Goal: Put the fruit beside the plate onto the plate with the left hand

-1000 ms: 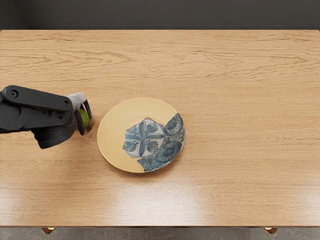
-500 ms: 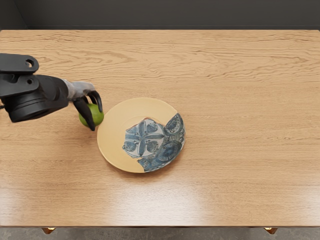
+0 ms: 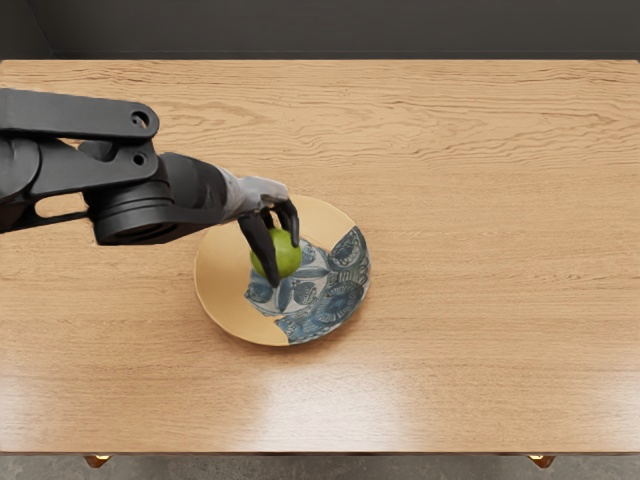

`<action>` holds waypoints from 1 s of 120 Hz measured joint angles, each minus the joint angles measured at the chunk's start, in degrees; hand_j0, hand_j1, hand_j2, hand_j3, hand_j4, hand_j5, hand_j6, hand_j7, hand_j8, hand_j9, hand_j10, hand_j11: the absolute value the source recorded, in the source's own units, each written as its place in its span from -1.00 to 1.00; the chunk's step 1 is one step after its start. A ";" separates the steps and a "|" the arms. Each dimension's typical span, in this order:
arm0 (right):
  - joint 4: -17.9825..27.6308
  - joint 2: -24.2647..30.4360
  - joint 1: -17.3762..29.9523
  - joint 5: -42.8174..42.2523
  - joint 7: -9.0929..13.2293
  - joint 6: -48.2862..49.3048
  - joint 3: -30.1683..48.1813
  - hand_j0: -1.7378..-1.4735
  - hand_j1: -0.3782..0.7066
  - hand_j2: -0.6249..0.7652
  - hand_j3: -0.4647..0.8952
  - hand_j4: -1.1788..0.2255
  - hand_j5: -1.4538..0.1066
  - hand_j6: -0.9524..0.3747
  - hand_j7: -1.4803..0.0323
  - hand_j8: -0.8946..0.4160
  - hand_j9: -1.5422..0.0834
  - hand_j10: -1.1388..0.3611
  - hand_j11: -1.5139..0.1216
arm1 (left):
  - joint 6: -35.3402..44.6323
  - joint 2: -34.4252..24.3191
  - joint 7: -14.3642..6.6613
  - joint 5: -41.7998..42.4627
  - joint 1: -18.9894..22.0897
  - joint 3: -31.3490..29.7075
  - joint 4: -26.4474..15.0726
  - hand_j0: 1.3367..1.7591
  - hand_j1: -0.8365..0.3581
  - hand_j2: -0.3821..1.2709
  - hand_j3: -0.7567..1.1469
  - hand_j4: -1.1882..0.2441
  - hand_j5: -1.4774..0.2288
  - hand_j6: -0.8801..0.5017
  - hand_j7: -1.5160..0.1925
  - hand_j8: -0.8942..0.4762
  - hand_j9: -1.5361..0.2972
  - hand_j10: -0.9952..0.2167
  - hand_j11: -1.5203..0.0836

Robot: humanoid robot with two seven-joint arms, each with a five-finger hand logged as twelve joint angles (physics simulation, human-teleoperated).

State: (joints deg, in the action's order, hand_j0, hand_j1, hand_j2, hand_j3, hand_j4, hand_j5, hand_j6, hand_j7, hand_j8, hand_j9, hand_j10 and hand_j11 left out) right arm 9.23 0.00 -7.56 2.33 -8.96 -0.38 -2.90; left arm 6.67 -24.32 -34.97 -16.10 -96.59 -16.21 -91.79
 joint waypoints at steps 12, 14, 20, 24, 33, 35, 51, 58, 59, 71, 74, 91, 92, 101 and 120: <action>0.00 0.00 0.00 -0.01 0.00 0.02 0.00 -0.40 -0.90 -0.11 -0.32 0.65 0.83 0.40 0.92 0.33 0.86 0.49 0.82 | 0.14 1.29 0.02 0.31 0.02 0.28 0.89 0.46 -0.13 0.07 -0.21 -0.47 -0.76 -0.08 -0.65 -0.10 -0.64 -0.24 -0.59; 0.00 0.00 0.00 -0.01 0.00 0.02 0.00 -0.40 -0.90 -0.11 -0.32 0.65 0.83 0.40 0.92 0.33 0.86 0.49 0.82 | 0.16 1.29 0.01 0.28 0.07 0.31 0.99 0.46 -0.13 0.06 -0.21 -0.47 -0.75 -0.08 -0.65 -0.10 -0.64 -0.24 -0.59; 0.02 0.00 -0.01 0.00 0.00 0.02 0.00 -0.40 -0.90 -0.11 -0.32 0.65 0.83 0.40 0.92 0.33 0.86 0.49 0.82 | 0.30 1.21 0.01 0.25 0.26 0.33 1.22 0.46 -0.14 0.07 -0.21 -0.48 -0.75 -0.08 -0.65 -0.09 -0.64 -0.24 -0.60; 0.04 0.00 -0.03 0.00 0.00 0.03 0.00 -0.40 -0.90 -0.11 -0.32 0.65 0.83 0.40 0.92 0.33 0.86 0.49 0.82 | 0.40 1.12 0.01 0.23 0.27 0.34 1.32 0.46 -0.14 0.09 -0.21 -0.48 -0.74 -0.08 -0.65 -0.10 -0.64 -0.24 -0.60; 0.07 0.00 -0.06 0.01 0.01 0.03 0.00 -0.40 -0.90 -0.11 -0.32 0.65 0.83 0.40 0.92 0.33 0.86 0.49 0.82 | 0.67 1.12 0.01 0.24 0.27 0.32 1.51 0.46 -0.15 0.09 -0.21 -0.48 -0.74 -0.08 -0.65 -0.09 -0.64 -0.23 -0.60; 0.07 0.00 -0.07 0.02 0.01 0.03 0.00 -0.40 -0.90 -0.11 -0.32 0.65 0.83 0.40 0.92 0.33 0.86 0.49 0.82 | 0.91 1.12 0.02 0.25 0.27 0.28 1.54 0.46 -0.15 0.09 -0.21 -0.48 -0.73 -0.08 -0.64 -0.09 -0.64 -0.23 -0.60; 0.08 0.00 -0.08 0.02 0.02 0.03 0.00 -0.40 -0.90 -0.11 -0.32 0.65 0.83 0.40 0.92 0.33 0.86 0.49 0.82 | 2.77 1.47 0.01 0.03 0.49 0.09 1.57 0.47 -0.07 -0.01 -0.20 -0.52 -0.58 -0.18 -0.51 -0.18 -0.52 -0.35 -0.46; 0.07 0.00 -0.08 0.02 0.01 0.03 0.00 -0.40 -0.90 -0.11 -0.32 0.65 0.83 0.40 0.92 0.33 0.86 0.49 0.82 | 3.67 1.64 0.03 0.04 0.62 0.06 1.51 0.48 -0.03 -0.01 -0.20 -0.56 -0.49 -0.24 -0.42 -0.23 -0.45 -0.42 -0.38; 0.07 0.00 -0.09 0.03 0.02 0.03 0.00 -0.40 -0.90 -0.11 -0.32 0.65 0.83 0.40 0.92 0.33 0.86 0.49 0.82 | 3.81 1.64 0.04 0.03 0.66 0.06 1.50 0.48 -0.03 -0.02 -0.20 -0.57 -0.47 -0.25 -0.41 -0.24 -0.44 -0.42 -0.37; 0.08 0.00 -0.09 0.04 0.01 0.03 0.00 -0.40 -0.90 -0.11 -0.32 0.65 0.83 0.40 0.92 0.33 0.86 0.49 0.82 | 4.89 1.64 0.02 -0.06 0.86 0.02 1.46 0.50 0.00 -0.06 -0.20 -0.59 -0.33 -0.33 -0.28 -0.34 -0.31 -0.52 -0.24; 0.08 0.00 -0.09 0.04 0.01 0.03 0.00 -0.40 -0.90 -0.11 -0.32 0.65 0.83 0.40 0.92 0.33 0.86 0.49 0.82 | 5.02 1.64 0.02 -0.02 0.95 0.02 1.45 0.50 0.00 -0.07 -0.20 -0.59 -0.30 -0.33 -0.24 -0.35 -0.28 -0.52 -0.21; 0.08 0.00 -0.27 0.04 0.00 0.03 0.00 -0.40 -0.90 -0.11 -0.32 0.65 0.83 0.40 0.92 0.33 0.86 0.49 0.82 | 5.46 1.64 -0.02 -0.04 0.99 0.01 1.43 0.51 0.01 -0.22 -0.20 -0.52 -0.15 -0.30 -0.09 -0.30 -0.13 -0.45 -0.04; 0.08 0.00 -0.28 0.04 0.00 0.03 0.00 -0.40 -0.90 -0.11 -0.32 0.65 0.83 0.40 0.92 0.33 0.86 0.49 0.82 | 5.47 1.64 -0.02 -0.03 0.98 0.01 1.43 0.51 0.02 -0.23 -0.20 -0.51 -0.14 -0.29 -0.09 -0.29 -0.13 -0.45 -0.03; 0.08 0.00 -0.32 0.04 0.00 0.03 0.00 -0.40 -0.90 -0.11 -0.32 0.65 0.83 0.40 0.92 0.33 0.86 0.49 0.82 | 5.56 1.64 -0.02 0.11 1.11 0.02 1.43 0.51 0.06 -0.29 -0.20 -0.45 -0.06 -0.24 -0.01 -0.23 -0.05 -0.33 0.05; 0.09 0.00 -0.34 0.04 0.00 0.03 0.00 -0.40 -0.90 -0.11 -0.32 0.65 0.83 0.40 0.92 0.33 0.86 0.49 0.82 | 7.08 1.56 -0.03 0.64 1.41 0.02 1.12 0.52 0.27 -0.39 -0.20 -0.26 0.14 -0.07 0.19 -0.07 0.13 -0.04 0.27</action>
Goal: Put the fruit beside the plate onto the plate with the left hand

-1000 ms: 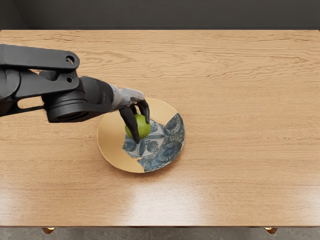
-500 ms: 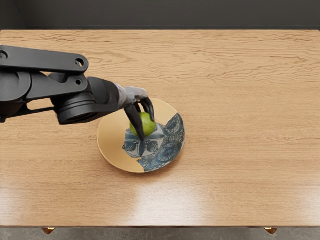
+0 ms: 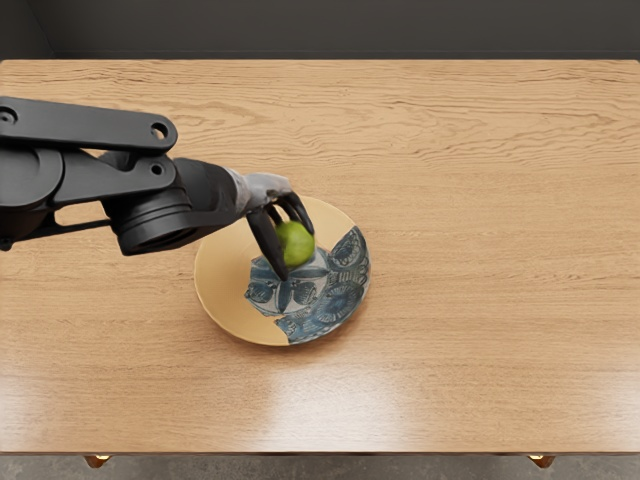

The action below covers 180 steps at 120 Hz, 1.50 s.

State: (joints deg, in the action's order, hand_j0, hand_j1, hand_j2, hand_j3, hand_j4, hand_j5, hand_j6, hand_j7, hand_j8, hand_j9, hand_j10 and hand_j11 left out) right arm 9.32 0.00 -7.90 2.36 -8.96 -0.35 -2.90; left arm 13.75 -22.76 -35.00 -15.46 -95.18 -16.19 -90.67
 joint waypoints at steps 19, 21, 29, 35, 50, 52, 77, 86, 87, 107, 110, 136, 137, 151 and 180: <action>0.00 0.00 -0.01 0.01 0.00 0.00 0.00 -0.40 -0.90 -0.11 -0.32 0.65 0.83 0.40 0.92 0.33 0.86 0.49 0.82 | 3.14 0.40 0.00 -0.01 -0.35 -0.40 -0.46 0.52 0.38 -0.44 -0.20 0.04 0.25 -0.06 0.30 -0.05 0.23 0.10 0.39; 0.00 0.00 -0.01 0.01 0.00 0.00 0.00 -0.40 -0.90 -0.11 -0.32 0.65 0.83 0.40 0.92 0.33 0.86 0.49 0.82 | 3.44 0.42 0.00 -0.02 -0.35 -0.47 -0.51 0.52 0.39 -0.44 -0.20 0.06 0.26 -0.06 0.30 -0.05 0.24 0.11 0.40; 0.00 0.00 -0.03 0.01 0.00 0.00 0.00 -0.40 -0.90 -0.11 -0.32 0.65 0.83 0.40 0.92 0.33 0.86 0.49 0.82 | 4.29 0.43 0.00 -0.06 -0.43 -0.65 -0.61 0.52 0.42 -0.45 -0.20 0.13 0.29 -0.07 0.33 -0.05 0.26 0.15 0.42; 0.00 0.00 -0.05 0.01 0.00 0.00 0.00 -0.40 -0.90 -0.11 -0.32 0.65 0.83 0.40 0.92 0.33 0.86 0.49 0.82 | 4.65 0.22 0.00 -0.11 -0.64 -0.72 -0.73 0.52 0.43 -0.46 -0.20 0.17 0.30 -0.07 0.34 -0.06 0.28 0.16 0.44; 0.00 0.00 -0.08 0.01 0.00 0.00 0.00 -0.40 -0.90 -0.11 -0.32 0.65 0.83 0.40 0.92 0.33 0.86 0.49 0.82 | 4.75 -5.05 0.00 -0.30 -2.32 -0.16 -1.91 0.52 0.46 -0.47 -0.20 0.23 0.33 -0.08 0.37 -0.06 0.30 0.20 0.46; 0.00 0.00 -0.08 0.01 0.00 0.00 0.00 -0.40 -0.90 -0.11 -0.32 0.65 0.83 0.40 0.92 0.33 0.86 0.49 0.82 | 4.64 -6.22 0.00 -0.34 -2.30 0.15 -2.24 0.52 0.46 -0.47 -0.20 0.24 0.33 -0.08 0.37 -0.06 0.30 0.20 0.47; 0.00 0.00 -0.09 0.00 0.00 0.06 0.00 -0.40 -0.90 -0.11 -0.32 0.65 0.83 0.40 0.92 0.33 0.86 0.49 0.82 | -5.76 -18.73 0.00 -0.60 5.64 9.59 -5.58 0.52 0.48 -0.47 -0.20 0.29 0.35 -0.08 0.39 -0.06 0.32 0.22 0.49; 0.08 0.00 -0.09 0.00 0.00 0.07 0.00 -0.40 -0.90 -0.11 -0.32 0.65 0.83 0.40 0.92 0.33 0.86 0.49 0.82 | -14.33 -22.89 0.00 -0.65 11.53 16.61 -5.92 0.52 0.48 -0.47 -0.20 0.29 0.35 -0.08 0.39 -0.06 0.32 0.22 0.49; 0.08 0.00 -0.09 0.01 0.00 0.07 0.00 -0.40 -0.90 -0.11 -0.32 0.65 0.83 0.40 0.92 0.33 0.86 0.49 0.82 | -15.32 -23.43 0.00 -0.65 12.08 17.37 -5.94 0.52 0.48 -0.47 -0.20 0.30 0.35 -0.08 0.39 -0.06 0.32 0.22 0.49; 0.23 0.00 -0.10 0.01 0.05 0.09 0.00 -0.40 -0.90 -0.11 -0.32 0.65 0.83 0.40 0.92 0.33 0.86 0.49 0.82 | -36.20 -31.15 0.00 -0.39 20.34 29.85 -5.58 0.52 0.49 -0.48 -0.20 0.31 0.35 -0.09 0.40 -0.06 0.32 0.23 0.49; 0.26 0.00 -0.10 0.01 0.06 0.12 0.00 -0.40 -0.90 -0.11 -0.32 0.65 0.83 0.40 0.92 0.33 0.86 0.49 0.82 | -38.88 -31.20 0.00 -0.34 22.81 32.18 -5.15 0.52 0.49 -0.48 -0.20 0.31 0.35 -0.09 0.40 -0.06 0.32 0.23 0.49; 1.41 0.00 -0.10 -0.01 0.08 0.18 0.00 -0.40 -0.90 -0.11 -0.32 0.65 0.83 0.40 0.92 0.33 0.86 0.49 0.82 | -47.53 -31.16 0.00 1.17 27.10 42.76 2.01 0.52 0.49 -0.48 -0.20 0.31 0.36 -0.08 0.40 -0.06 0.33 0.23 0.50; 1.43 0.00 -0.10 -0.01 0.08 0.18 0.00 -0.40 -0.90 -0.11 -0.32 0.65 0.83 0.40 0.92 0.33 0.86 0.49 0.82 | -47.63 -31.14 0.00 1.37 27.33 42.89 2.33 0.52 0.49 -0.48 -0.20 0.31 0.36 -0.08 0.40 -0.06 0.33 0.23 0.50; 1.59 0.00 -0.18 -0.02 0.09 0.18 0.01 -0.40 -0.90 -0.11 -0.32 0.65 0.83 0.40 0.92 0.33 0.86 0.49 0.82 | -48.40 -30.73 0.00 6.00 29.42 43.92 6.38 0.52 0.49 -0.48 -0.20 0.31 0.36 -0.08 0.40 -0.06 0.33 0.24 0.50; 1.83 0.00 -0.53 0.01 0.16 0.20 0.08 -0.40 -0.90 -0.11 -0.32 0.65 0.83 0.40 0.92 0.33 0.86 0.49 0.82 | -48.75 -29.90 0.00 8.75 31.12 45.57 12.58 0.52 0.49 -0.48 -0.20 0.32 0.36 -0.08 0.40 -0.05 0.33 0.24 0.50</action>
State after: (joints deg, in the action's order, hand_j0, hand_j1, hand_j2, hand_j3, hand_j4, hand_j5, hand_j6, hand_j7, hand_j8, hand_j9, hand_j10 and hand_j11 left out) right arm 11.15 0.00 -8.43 2.37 -8.80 -0.15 -2.82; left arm -35.00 -52.65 -35.00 -6.70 -64.07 29.38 -78.09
